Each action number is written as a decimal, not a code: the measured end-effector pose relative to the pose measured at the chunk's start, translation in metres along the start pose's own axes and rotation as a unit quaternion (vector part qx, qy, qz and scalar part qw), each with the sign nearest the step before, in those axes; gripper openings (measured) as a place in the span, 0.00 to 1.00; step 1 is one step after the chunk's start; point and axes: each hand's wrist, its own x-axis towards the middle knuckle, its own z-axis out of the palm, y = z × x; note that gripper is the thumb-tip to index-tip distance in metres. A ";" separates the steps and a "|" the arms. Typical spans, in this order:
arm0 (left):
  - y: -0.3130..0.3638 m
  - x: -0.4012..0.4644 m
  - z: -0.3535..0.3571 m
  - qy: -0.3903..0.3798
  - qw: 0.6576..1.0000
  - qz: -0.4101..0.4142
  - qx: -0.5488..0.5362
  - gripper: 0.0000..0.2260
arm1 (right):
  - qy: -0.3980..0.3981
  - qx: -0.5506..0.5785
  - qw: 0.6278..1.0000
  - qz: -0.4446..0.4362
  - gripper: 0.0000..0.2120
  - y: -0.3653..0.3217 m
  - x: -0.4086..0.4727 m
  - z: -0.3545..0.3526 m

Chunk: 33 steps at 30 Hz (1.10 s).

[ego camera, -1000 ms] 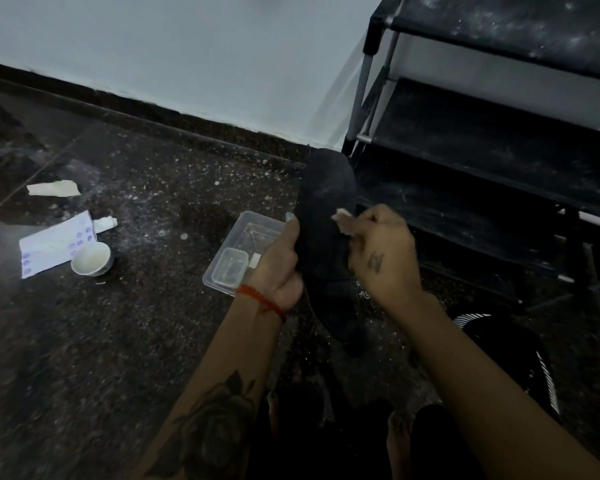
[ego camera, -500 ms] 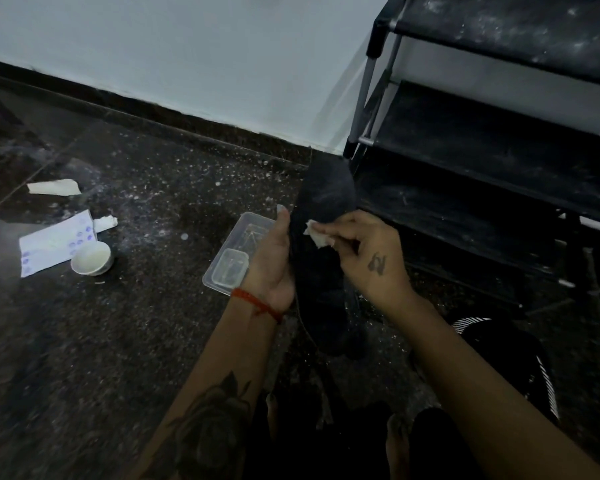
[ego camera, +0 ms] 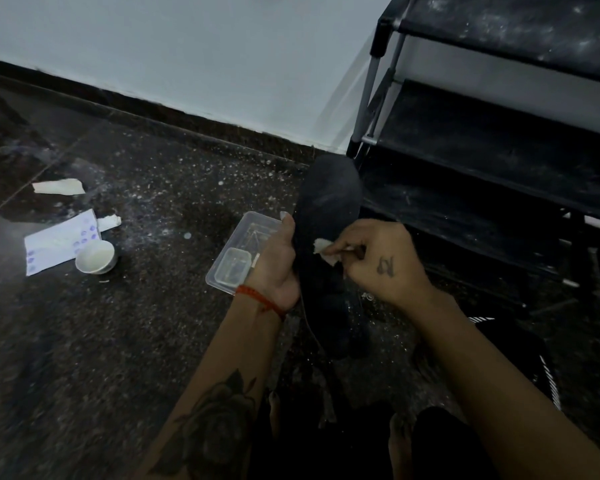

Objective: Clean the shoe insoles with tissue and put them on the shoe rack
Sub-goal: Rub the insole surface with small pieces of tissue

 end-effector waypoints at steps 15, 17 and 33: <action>0.000 -0.006 0.006 0.051 0.998 -0.045 0.003 0.26 | -0.083 -0.047 0.995 -0.009 0.05 0.013 -0.002 -0.013; 0.002 -0.009 0.008 0.036 0.998 -0.055 -0.011 0.24 | 0.018 -0.084 0.996 0.024 0.08 0.019 0.000 -0.013; -0.001 -0.006 0.002 0.001 0.997 -0.078 -0.016 0.27 | 0.183 -0.017 0.980 0.075 0.15 0.023 0.006 0.001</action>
